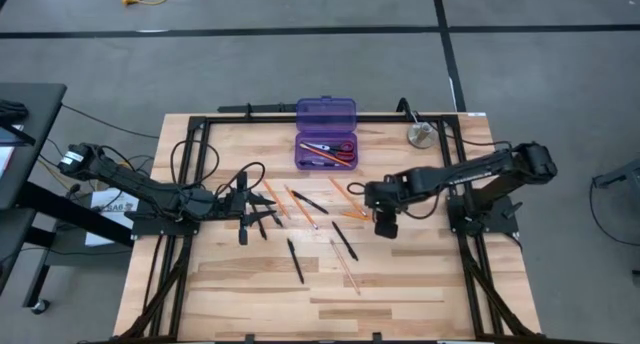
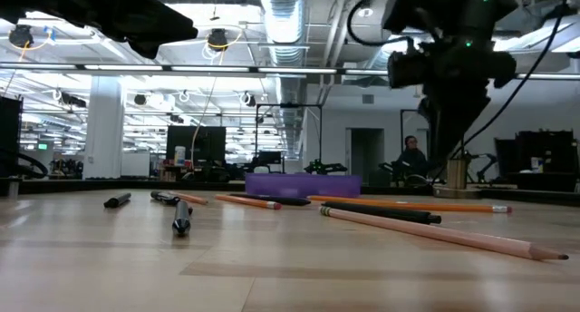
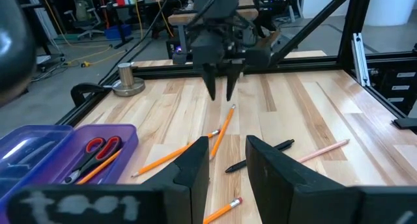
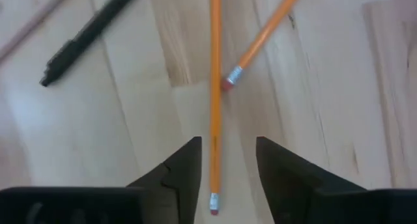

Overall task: Pick & place school supplies into a supply box
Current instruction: Put the yellow pencil into the violet supply box

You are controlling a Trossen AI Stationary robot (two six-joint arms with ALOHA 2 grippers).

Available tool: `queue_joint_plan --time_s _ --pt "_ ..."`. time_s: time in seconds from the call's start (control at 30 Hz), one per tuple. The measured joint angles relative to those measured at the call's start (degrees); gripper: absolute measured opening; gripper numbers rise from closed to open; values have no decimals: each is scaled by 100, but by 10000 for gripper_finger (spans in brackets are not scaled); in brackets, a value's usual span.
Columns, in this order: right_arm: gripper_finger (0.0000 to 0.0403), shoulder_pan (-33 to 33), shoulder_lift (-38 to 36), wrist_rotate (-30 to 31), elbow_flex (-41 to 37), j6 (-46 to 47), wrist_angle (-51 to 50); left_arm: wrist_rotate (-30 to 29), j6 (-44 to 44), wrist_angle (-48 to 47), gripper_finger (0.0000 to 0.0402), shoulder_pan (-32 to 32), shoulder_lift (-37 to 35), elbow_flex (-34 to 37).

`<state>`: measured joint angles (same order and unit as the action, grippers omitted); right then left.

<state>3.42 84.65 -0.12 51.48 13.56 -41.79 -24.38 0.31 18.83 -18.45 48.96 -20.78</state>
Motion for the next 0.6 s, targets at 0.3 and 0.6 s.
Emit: queue_joint_plan --time_s 0.3,0.6 --pt "142 120 1047 6 320 98 -14 2 -1 -8 92 1 1 -2" --pt "138 221 1852 21 594 99 -24 4 0 -10 92 1 1 -2"
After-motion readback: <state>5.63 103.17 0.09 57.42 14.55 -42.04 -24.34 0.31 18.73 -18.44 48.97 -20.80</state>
